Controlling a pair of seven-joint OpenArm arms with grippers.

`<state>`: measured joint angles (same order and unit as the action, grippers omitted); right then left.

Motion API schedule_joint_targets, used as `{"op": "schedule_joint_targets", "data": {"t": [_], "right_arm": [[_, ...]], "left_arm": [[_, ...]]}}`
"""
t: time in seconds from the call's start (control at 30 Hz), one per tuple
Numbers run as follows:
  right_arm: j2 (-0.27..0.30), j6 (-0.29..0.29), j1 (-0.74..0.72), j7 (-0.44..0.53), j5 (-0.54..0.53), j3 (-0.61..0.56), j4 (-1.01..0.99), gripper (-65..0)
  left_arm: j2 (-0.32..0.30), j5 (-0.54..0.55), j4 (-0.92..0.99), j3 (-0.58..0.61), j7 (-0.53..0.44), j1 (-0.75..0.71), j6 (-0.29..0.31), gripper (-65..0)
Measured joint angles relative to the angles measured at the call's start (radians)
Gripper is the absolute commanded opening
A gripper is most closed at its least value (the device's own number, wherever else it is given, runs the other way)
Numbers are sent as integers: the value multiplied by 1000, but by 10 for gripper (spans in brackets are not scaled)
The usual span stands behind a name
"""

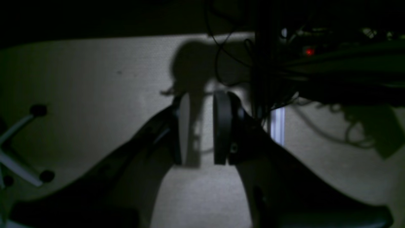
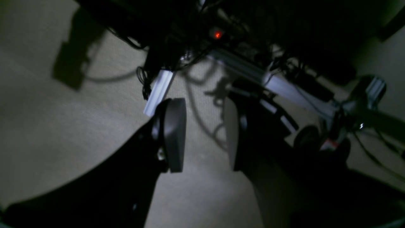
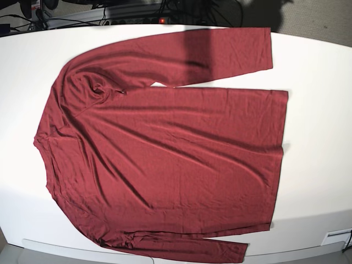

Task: Fold the T-shirt properly
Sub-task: 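Lower the right gripper onto the shirt near the collar and grasp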

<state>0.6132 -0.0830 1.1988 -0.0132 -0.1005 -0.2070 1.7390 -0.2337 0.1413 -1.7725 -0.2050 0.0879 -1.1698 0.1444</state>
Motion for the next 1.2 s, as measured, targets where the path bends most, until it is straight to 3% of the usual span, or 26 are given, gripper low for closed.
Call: {"op": "schedule_joint_targets", "data": {"t": [0.13, 0.43, 0.67, 1.0, 1.1, 1.2], "right_arm": [[11, -3, 7, -4, 76, 29, 91, -434], [62, 13, 3, -8, 109, 76, 281, -434], [61, 76, -120, -9, 128, 102, 363, -434], [40, 96, -191, -8, 125, 101, 376, -434], [-2, 117, -235, -8, 125, 101, 376, -434], [-68, 135, -274, -10, 218, 102, 376, -434]], "left_arm": [[-2, -1, -145, -13, -2, -46, -4, -513], [-2, -1, -397, -14, 72, -62, 4, -513], [-2, -5, -468, -14, 72, -27, 4, -513], [-2, -5, -471, -15, 70, 34, 0, -512], [-1, -4, -471, -15, 70, 89, 4, -512], [16, -5, -471, -15, 78, 134, 2, -512]]}}
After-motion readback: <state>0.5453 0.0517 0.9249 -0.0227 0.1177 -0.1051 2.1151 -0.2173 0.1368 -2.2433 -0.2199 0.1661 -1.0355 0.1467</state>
